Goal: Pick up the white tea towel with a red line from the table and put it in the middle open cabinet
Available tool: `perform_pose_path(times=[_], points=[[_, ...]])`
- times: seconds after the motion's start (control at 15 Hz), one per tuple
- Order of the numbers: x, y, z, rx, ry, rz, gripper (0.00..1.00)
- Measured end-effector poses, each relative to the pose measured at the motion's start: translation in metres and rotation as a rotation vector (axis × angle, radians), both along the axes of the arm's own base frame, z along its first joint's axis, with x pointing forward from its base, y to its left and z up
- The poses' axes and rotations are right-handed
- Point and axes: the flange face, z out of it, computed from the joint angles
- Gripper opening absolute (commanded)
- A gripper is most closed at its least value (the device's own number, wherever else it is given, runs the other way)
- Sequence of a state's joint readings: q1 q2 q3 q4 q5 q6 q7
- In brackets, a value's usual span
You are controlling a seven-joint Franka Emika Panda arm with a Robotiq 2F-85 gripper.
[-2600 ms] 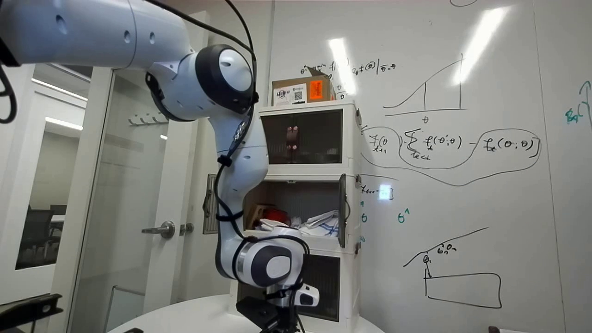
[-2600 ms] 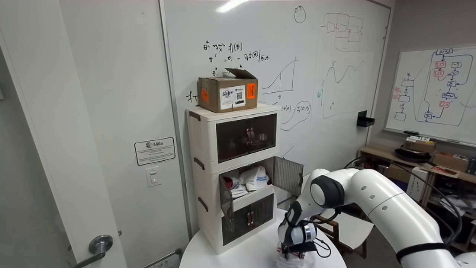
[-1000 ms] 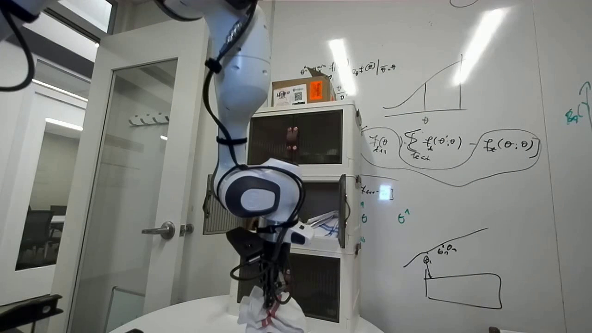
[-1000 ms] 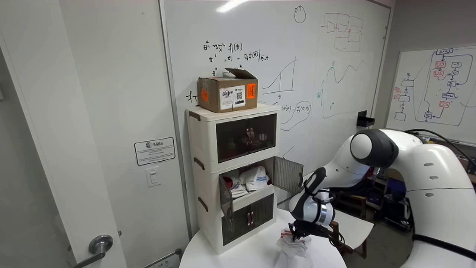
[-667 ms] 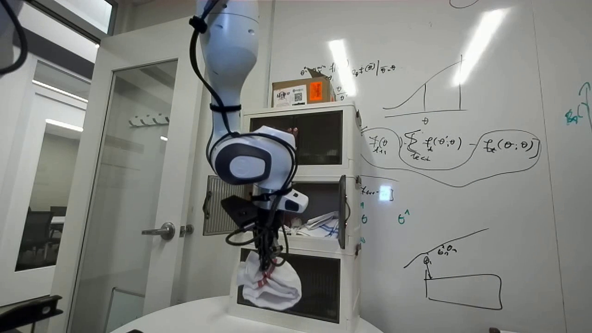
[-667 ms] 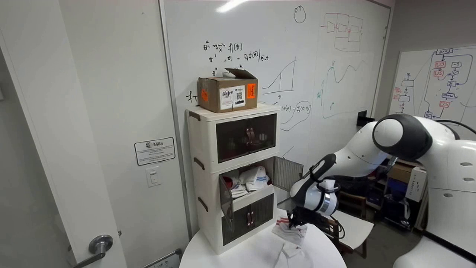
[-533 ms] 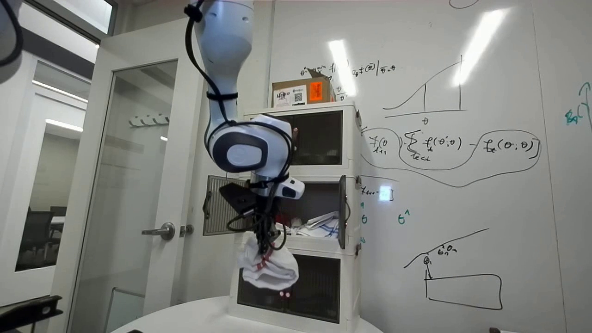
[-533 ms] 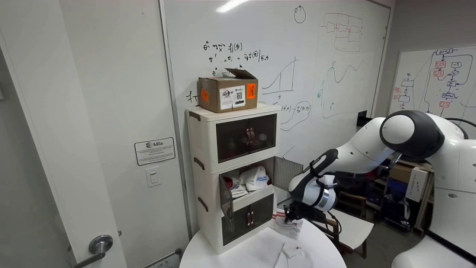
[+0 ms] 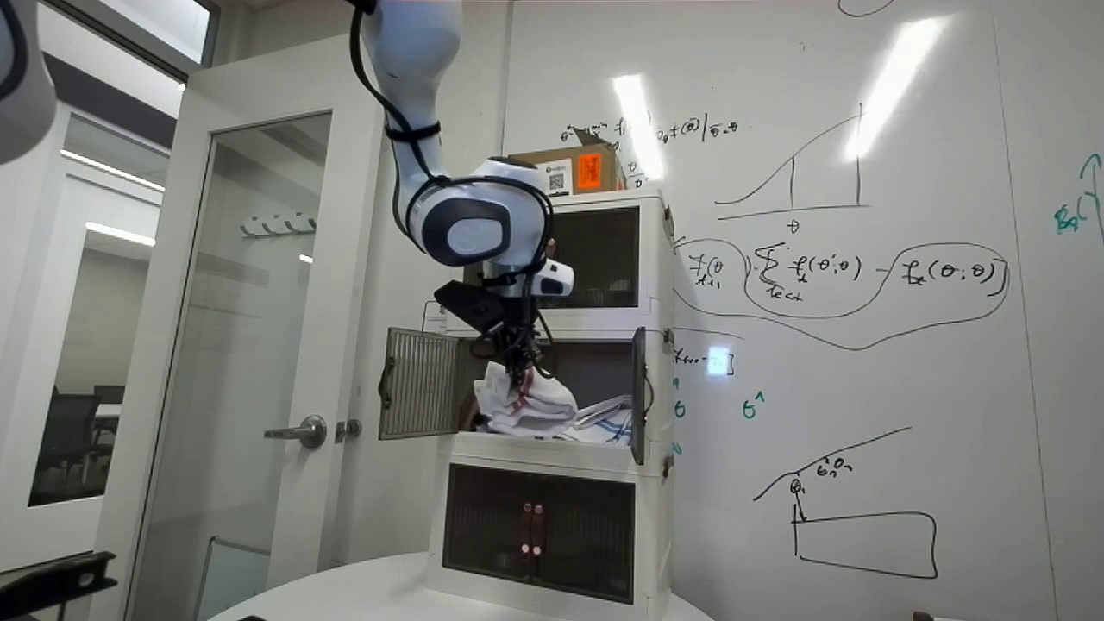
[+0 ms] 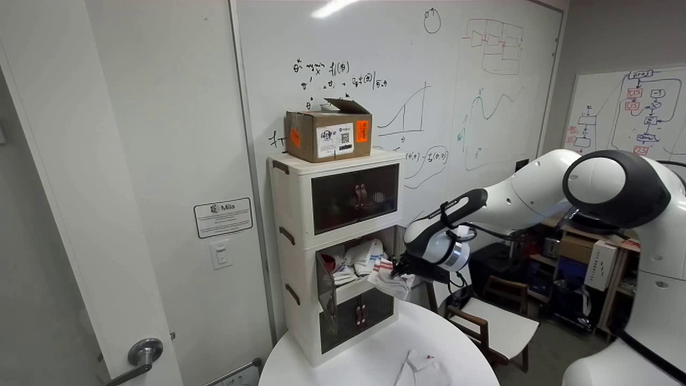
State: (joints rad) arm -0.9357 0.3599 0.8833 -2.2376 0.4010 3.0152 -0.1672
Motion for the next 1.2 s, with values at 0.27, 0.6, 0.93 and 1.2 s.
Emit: perform_pose_path(times=[0.27, 0.6, 0.93, 1.2], points=[[0.026, -0.015, 0.015, -0.081, -0.052, 0.006, 0.02], [0.071, -0.014, 0.010, -0.123, -0.087, -0.002, 0.07], [0.083, -0.015, 0.005, -0.113, -0.094, -0.007, 0.07], [0.080, -0.018, 0.002, -0.131, -0.109, -0.022, 0.02]])
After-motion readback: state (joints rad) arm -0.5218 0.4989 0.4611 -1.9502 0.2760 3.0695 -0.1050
